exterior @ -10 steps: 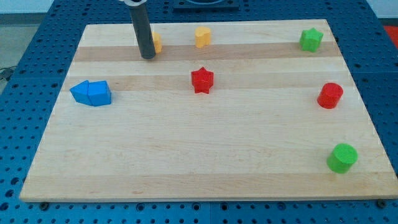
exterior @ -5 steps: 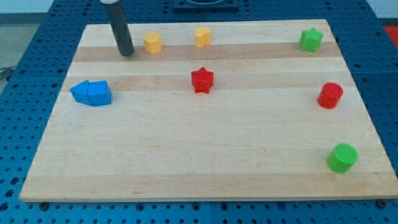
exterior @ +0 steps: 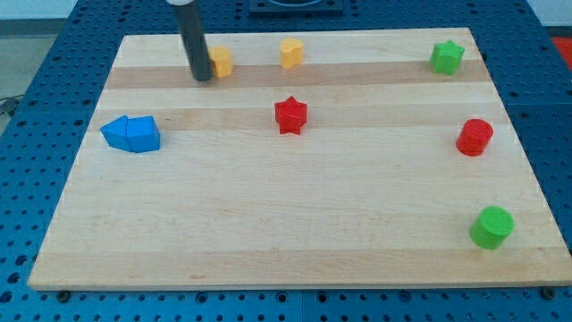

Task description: Slide hexagon close to the the heart

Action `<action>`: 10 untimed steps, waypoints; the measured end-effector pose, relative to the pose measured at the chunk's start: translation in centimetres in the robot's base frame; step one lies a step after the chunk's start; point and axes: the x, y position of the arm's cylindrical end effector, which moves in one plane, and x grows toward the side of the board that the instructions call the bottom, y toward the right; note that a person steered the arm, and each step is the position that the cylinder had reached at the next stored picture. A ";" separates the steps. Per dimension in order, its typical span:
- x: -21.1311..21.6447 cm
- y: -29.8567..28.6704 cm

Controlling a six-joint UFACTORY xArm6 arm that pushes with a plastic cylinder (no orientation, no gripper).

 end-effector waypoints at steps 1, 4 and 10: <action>-0.2 2.1; -0.2 2.1; -2.5 1.6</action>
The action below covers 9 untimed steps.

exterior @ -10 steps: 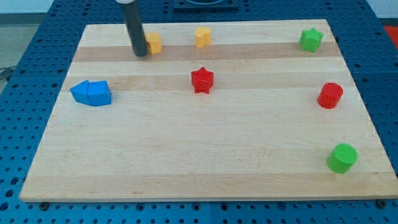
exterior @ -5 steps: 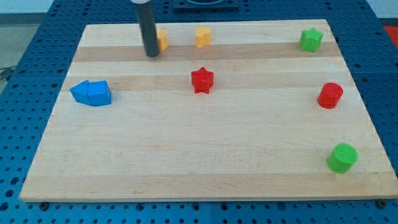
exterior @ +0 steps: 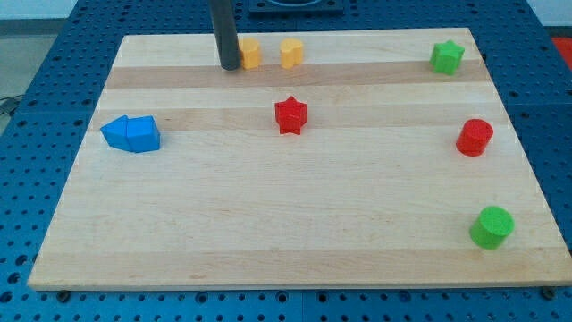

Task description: Slide hexagon close to the the heart

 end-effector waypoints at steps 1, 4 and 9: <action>0.0 -3.7; -3.1 -2.7; -2.4 2.8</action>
